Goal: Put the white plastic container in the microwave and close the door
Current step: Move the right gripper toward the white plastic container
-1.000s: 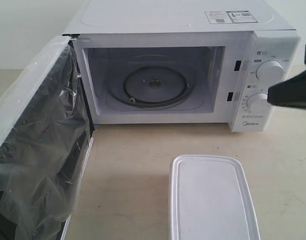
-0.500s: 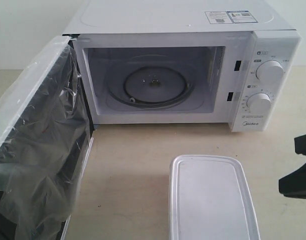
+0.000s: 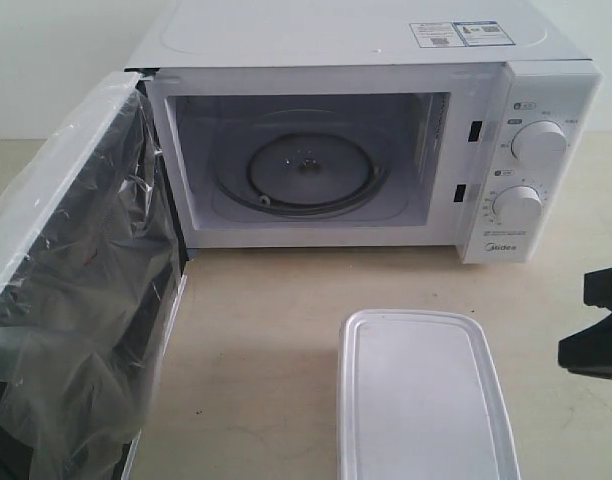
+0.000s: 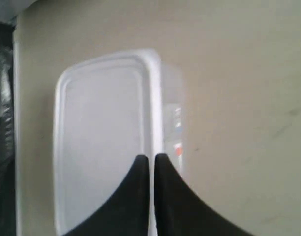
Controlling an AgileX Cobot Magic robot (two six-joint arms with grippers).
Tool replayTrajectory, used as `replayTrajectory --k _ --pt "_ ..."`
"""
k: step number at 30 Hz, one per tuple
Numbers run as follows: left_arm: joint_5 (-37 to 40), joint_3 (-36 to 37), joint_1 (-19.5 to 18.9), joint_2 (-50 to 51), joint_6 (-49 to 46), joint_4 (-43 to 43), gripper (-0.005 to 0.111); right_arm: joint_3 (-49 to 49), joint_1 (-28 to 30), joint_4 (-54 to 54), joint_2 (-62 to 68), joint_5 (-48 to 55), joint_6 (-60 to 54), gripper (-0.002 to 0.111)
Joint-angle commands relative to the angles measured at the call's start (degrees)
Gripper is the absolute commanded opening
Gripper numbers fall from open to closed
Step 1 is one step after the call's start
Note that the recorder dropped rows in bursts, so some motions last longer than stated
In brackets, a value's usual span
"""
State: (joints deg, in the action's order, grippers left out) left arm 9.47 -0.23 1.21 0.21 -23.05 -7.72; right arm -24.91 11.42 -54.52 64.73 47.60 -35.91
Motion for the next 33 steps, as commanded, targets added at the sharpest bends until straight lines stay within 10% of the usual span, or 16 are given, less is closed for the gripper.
replayTrajectory --k 1,33 --pt "-0.4 0.2 -0.2 -0.2 0.8 -0.3 0.004 0.3 -2.4 7.3 -1.7 -11.5 7.2 0.0" --pt "-0.4 0.2 -0.2 -0.2 0.8 -0.3 0.004 18.2 -28.0 72.9 -9.8 -56.9 93.8 0.006"
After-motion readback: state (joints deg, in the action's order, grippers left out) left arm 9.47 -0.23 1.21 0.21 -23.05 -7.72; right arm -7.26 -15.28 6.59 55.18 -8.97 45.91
